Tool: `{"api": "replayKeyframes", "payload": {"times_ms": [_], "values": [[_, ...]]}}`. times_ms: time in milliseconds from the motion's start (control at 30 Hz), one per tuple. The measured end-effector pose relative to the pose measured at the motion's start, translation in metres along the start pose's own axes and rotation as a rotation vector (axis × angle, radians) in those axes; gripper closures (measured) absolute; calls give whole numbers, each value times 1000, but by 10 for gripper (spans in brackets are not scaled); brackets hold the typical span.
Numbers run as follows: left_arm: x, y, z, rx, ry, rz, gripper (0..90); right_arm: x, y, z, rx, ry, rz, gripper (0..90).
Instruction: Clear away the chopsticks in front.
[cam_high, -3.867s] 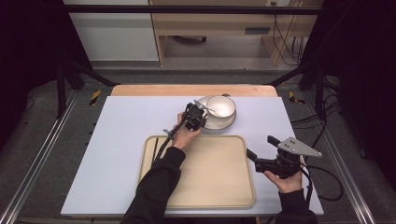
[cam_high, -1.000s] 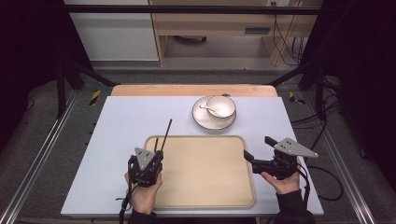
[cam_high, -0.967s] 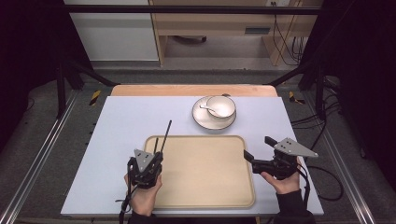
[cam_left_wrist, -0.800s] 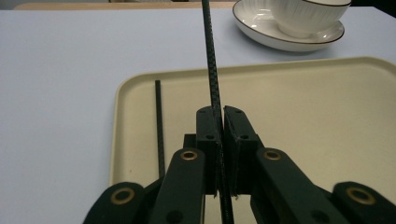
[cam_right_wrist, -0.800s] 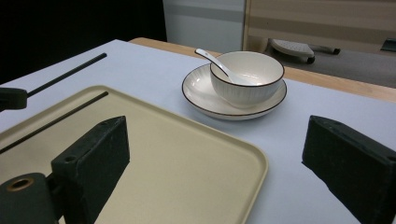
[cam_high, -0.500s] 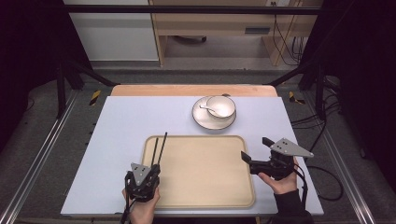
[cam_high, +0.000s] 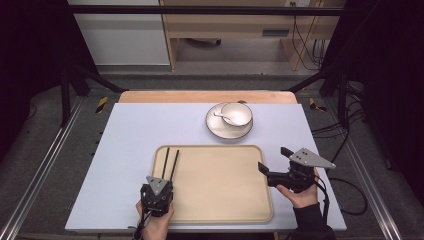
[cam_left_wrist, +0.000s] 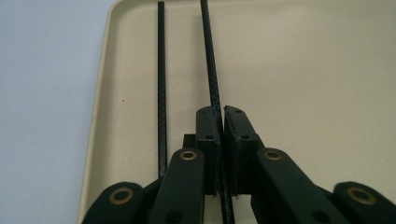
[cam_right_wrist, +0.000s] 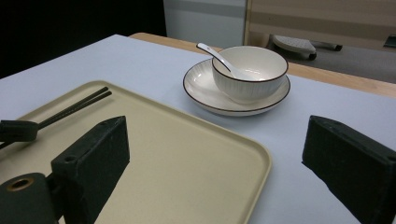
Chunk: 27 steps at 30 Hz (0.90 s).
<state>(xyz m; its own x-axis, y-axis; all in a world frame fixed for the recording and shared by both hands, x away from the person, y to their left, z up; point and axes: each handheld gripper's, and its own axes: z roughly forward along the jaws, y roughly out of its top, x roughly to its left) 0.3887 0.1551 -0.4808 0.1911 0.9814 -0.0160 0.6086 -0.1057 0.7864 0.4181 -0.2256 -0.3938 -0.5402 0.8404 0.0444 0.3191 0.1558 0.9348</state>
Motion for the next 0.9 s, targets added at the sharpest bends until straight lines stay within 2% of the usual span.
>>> {"api": "replayKeyframes", "payload": {"times_ms": [100,200,400,567,667,733,833,900], "values": [[-1,0,1,22,7,13,838,0,0,0,1,1,-3,75],[0,1,2,26,4,8,834,1,0,1,4,-1,-1,75],[2,3,-1,16,-30,3,756,0,-1,1,3,-1,-1,75],[10,12,-14,-72,-126,16,604,-1,-1,0,1,-4,6,73],[19,21,-23,-138,-182,48,508,-3,-1,-1,-2,-8,7,72],[26,27,-28,-180,-202,79,443,-3,-1,-2,-3,-13,11,70],[40,34,-34,-225,-235,80,356,-5,-1,-4,-8,-18,16,69],[47,37,-37,-247,-234,87,301,-7,-1,-5,-12,-21,16,67]]}}
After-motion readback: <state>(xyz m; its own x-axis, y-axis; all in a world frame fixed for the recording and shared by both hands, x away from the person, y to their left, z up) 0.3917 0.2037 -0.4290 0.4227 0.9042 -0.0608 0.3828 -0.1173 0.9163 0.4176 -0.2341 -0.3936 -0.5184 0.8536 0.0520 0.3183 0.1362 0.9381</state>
